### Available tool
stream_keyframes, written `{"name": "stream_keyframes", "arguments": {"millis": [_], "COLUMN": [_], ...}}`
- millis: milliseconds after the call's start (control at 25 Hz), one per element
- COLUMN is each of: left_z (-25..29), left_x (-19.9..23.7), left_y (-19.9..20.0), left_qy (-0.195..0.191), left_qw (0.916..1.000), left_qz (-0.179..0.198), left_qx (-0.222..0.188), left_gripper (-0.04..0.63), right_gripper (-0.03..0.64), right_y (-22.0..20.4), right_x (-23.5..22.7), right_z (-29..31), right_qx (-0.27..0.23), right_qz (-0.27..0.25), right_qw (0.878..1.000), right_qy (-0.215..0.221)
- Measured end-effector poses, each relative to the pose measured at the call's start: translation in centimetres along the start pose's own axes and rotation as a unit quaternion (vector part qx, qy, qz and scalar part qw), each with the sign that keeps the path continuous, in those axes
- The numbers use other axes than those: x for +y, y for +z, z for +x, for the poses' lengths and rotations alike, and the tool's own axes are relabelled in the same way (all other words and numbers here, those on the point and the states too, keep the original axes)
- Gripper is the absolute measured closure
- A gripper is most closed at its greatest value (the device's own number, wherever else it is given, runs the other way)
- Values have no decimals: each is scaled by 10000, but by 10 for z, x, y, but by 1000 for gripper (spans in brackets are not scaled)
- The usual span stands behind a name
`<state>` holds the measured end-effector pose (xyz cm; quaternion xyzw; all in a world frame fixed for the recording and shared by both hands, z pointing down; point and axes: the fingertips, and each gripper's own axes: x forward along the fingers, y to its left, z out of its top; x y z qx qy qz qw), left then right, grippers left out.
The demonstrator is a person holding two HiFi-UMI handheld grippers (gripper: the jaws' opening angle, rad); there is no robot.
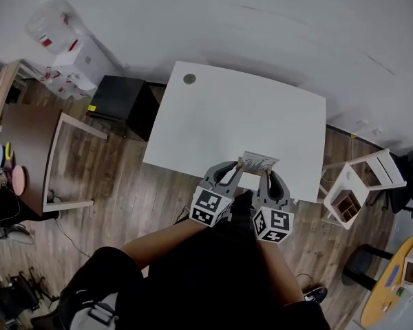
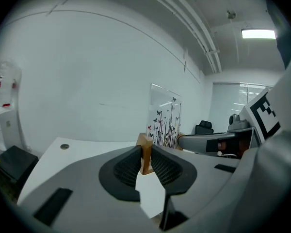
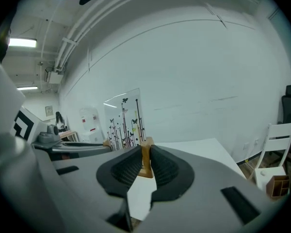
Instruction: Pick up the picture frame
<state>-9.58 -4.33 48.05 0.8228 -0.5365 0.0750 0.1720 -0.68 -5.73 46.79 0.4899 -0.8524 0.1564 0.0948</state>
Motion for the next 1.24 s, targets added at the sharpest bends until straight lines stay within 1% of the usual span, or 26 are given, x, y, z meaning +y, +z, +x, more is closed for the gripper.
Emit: {"name": "stream_keyframes", "arguments": {"millis": [120,240,440,720,880,1240], "left_z": [-24,-44,-62,-72,-75,-75], "left_x": [9,18,26,36,41,52], "left_y": [3,4,0,8,9,18], "left_qy": [176,330,449,633,689,762], "left_qw": [9997,9991,9983,9966,9962,9952], "left_qz": [6,34,-117,-81,-38,-64], "left_qx": [-177,-251,-347,-530,-534,-605], "left_gripper": [527,526,528,528,528,527], "right_gripper": [549,549,549,551,551,551], "right_y": [1,-2,0,9,9,17], "right_x": [25,46,65,79,84,90], "right_z": [-7,-11,-12,-6,-2,7], "right_qx": [-97,-121,-190,-361,-380,-398], "right_qz": [-194,-306,-576,-689,-676,-723], "right_qw": [9997,9993,9978,9964,9962,9956], "right_qy": [77,175,282,322,393,453]}}
